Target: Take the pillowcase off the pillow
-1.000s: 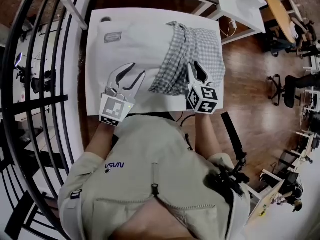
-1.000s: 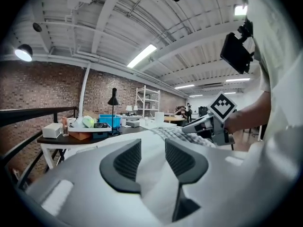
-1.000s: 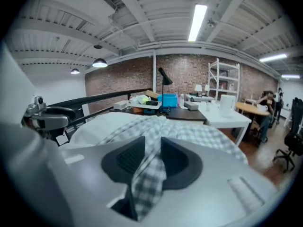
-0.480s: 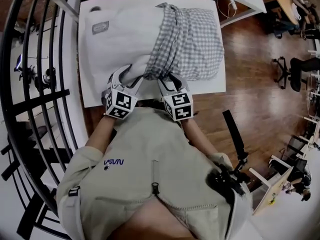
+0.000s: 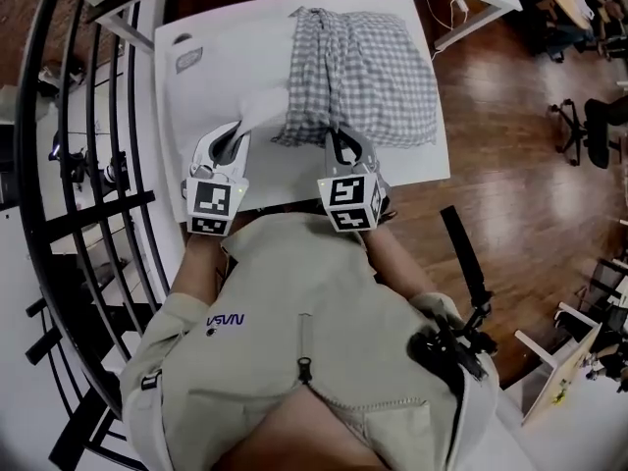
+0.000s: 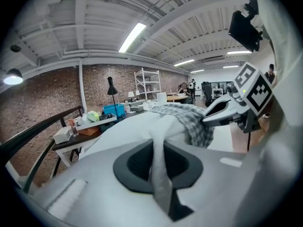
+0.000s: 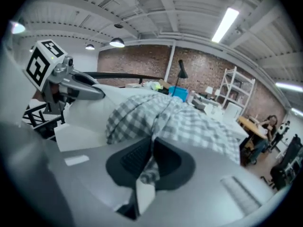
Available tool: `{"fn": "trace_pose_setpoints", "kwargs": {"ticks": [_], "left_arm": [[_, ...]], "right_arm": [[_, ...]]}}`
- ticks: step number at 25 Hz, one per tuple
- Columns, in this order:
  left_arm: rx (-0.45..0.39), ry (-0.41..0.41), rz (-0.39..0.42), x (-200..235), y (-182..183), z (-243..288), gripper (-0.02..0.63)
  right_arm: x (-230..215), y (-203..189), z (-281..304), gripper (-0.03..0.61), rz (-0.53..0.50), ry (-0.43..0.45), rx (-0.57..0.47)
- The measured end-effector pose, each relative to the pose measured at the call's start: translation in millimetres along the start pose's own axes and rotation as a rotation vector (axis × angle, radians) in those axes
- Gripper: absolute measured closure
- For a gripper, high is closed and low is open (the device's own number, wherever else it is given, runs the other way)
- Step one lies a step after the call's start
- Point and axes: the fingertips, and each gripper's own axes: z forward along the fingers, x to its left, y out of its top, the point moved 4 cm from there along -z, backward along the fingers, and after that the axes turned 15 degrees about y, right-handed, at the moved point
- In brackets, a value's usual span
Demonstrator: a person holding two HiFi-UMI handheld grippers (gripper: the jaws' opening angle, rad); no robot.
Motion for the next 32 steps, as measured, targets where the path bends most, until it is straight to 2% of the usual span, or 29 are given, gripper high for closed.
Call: {"fn": "trace_pose_setpoints", "kwargs": {"ticks": [5,9,11,14,17,26,32], "left_arm": [[-0.023,0.044,-0.097,33,3,0,0.584],[0.027,0.013,-0.131,30,-16,-4,0.584],[0.076,-0.003,-0.143,19,-36,-5,0.584],[0.182,-0.030,-0.229,-1,-78,-4,0.584],[0.223,-0.033,-0.282,-15,-103,-2,0.584],[0.179,-0.099,-0.276,-18,-90,4,0.557],[0.097,-0.175,-0.262,-21,-60,-19,0.483]], "right_arm": [[-64,-14,-40,0.557,0.014,-0.203,0.058],[-98,-57,-50,0.557,0.076,-0.278,0.153],[-99,-84,-41,0.557,0.114,-0.261,0.216],[-87,-126,-22,0.558,0.183,-0.192,0.310],[-76,-149,-13,0.558,0.190,-0.155,0.358],[-78,-139,-16,0.555,0.245,-0.161,0.307],[-66,-114,-36,0.546,0.315,-0.155,0.222]]}}
